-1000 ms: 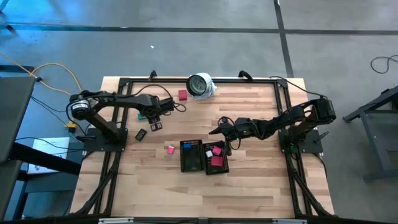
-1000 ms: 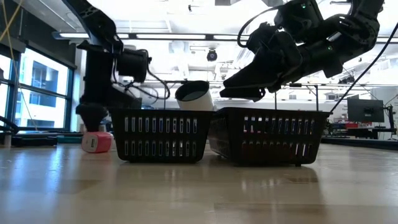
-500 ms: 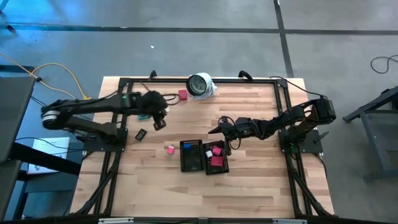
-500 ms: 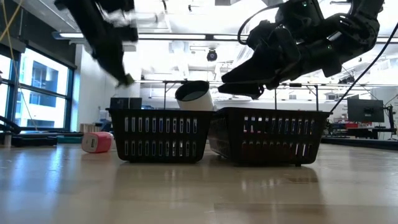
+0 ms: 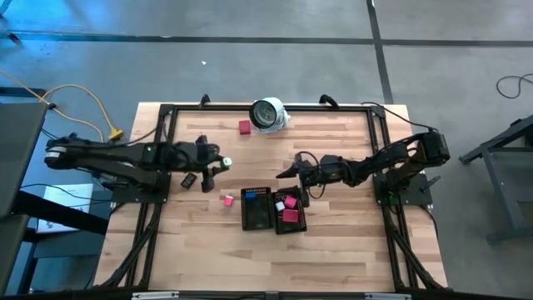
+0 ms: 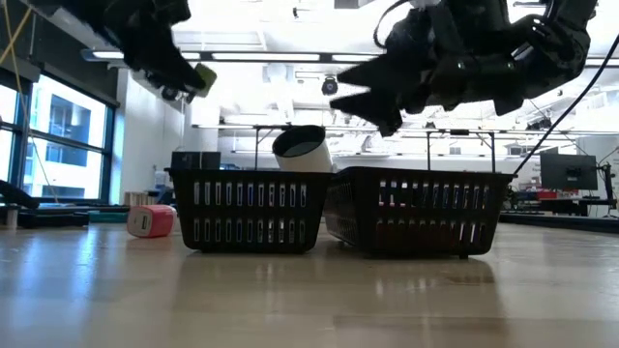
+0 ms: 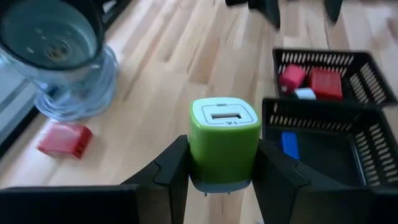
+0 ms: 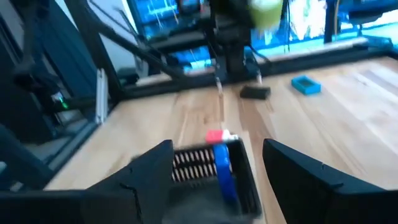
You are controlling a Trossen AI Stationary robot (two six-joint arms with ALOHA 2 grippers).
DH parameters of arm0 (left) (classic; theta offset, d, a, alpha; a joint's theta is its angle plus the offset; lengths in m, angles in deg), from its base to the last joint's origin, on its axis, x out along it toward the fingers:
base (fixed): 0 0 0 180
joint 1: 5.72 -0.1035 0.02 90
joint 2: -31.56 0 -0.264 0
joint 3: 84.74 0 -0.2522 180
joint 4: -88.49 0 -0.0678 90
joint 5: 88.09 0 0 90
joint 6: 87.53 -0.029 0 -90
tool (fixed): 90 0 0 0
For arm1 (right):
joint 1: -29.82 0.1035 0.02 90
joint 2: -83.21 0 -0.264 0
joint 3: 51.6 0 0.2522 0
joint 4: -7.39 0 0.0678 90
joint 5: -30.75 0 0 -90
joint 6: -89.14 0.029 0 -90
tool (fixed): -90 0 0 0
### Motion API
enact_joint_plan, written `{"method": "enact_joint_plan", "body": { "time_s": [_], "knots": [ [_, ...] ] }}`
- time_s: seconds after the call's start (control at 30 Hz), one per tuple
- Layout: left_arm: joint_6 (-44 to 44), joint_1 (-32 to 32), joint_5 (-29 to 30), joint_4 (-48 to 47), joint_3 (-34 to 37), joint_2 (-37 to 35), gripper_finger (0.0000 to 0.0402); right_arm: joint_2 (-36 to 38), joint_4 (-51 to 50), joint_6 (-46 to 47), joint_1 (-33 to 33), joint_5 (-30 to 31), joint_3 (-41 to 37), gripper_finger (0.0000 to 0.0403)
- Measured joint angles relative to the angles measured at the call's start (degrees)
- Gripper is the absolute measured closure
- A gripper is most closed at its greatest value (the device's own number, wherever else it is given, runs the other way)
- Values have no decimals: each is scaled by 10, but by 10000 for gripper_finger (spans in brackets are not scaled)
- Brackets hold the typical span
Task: Pick & Place Office items
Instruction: Put the green charger adapter into the right black bin
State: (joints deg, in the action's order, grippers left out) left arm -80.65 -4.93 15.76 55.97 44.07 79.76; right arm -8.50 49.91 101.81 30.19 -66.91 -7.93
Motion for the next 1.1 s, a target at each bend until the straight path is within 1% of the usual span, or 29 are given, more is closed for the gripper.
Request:
{"method": "enact_joint_plan", "body": {
  "time_s": [0.1,0.23,0.33,0.43,0.57,0.67,0.77,0.87,1.1],
  "knots": [
    [5,28,10,53,29,4,273,0,50,25,0,0,0,167],
    [3,71,66,82,35,20,273,0,99,99,-6,0,1,167],
    [-21,96,107,104,35,47,273,0,85,168,-16,1,13,167],
    [-47,107,125,120,28,85,273,0,22,198,-22,7,42,167],
    [-70,108,151,110,-9,144,273,0,-82,201,-16,26,90,167],
    [-82,108,155,75,-50,187,273,0,-120,201,-8,52,109,167],
    [-84,108,176,34,-96,226,273,0,-151,209,-3,87,113,167],
    [-84,107,183,5,-135,264,273,-5,-161,232,-3,112,114,167],
    [-93,98,184,-36,-207,340,273,-28,-135,251,2,107,117,167]
  ]
}}
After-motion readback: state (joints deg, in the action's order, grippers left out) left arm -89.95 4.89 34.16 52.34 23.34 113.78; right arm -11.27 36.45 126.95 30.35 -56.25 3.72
